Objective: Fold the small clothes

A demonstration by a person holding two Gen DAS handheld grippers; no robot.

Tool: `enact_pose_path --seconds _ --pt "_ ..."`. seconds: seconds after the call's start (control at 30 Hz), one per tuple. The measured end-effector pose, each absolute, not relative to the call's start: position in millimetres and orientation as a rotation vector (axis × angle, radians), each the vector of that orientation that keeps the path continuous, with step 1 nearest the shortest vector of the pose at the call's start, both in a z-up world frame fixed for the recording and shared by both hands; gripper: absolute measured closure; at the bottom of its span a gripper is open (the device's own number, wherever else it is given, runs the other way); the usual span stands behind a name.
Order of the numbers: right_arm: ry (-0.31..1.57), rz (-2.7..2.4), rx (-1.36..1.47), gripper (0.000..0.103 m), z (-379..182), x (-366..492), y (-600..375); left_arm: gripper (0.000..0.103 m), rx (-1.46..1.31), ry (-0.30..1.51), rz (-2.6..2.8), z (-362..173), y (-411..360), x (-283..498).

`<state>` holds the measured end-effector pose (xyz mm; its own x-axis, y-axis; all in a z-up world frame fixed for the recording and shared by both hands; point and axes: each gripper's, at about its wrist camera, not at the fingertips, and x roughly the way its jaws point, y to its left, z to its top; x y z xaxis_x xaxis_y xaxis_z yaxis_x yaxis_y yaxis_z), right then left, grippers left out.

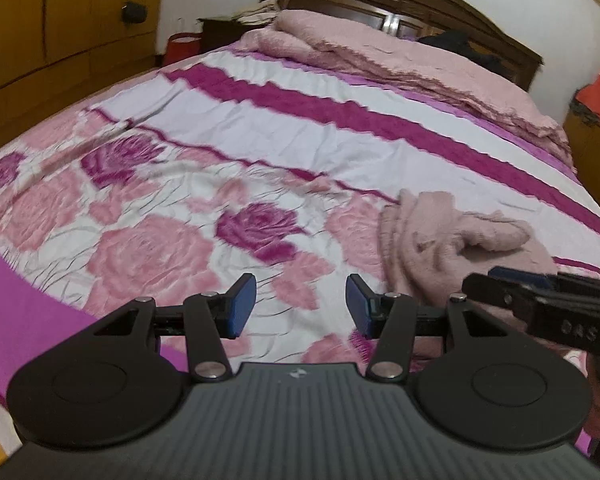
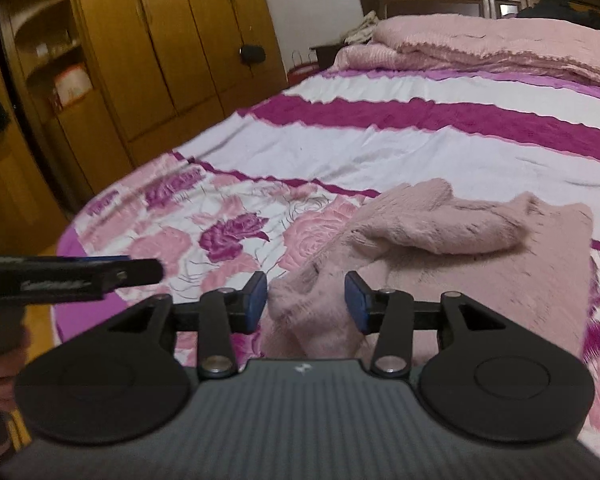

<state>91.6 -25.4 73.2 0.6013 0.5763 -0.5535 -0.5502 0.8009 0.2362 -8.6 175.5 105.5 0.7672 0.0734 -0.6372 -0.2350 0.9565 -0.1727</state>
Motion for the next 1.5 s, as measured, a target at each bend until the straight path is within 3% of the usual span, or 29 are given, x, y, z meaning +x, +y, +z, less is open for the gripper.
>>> enact_pose_path --seconds 0.57,1.5 --pt "0.564 0.3 0.193 0.056 78 105 -145 0.045 -0.154 0.664 -0.109 126 92 67" --pt "0.648 0.173 0.279 0.056 20 147 -187 0.041 0.072 0.687 -0.207 58 33 165"
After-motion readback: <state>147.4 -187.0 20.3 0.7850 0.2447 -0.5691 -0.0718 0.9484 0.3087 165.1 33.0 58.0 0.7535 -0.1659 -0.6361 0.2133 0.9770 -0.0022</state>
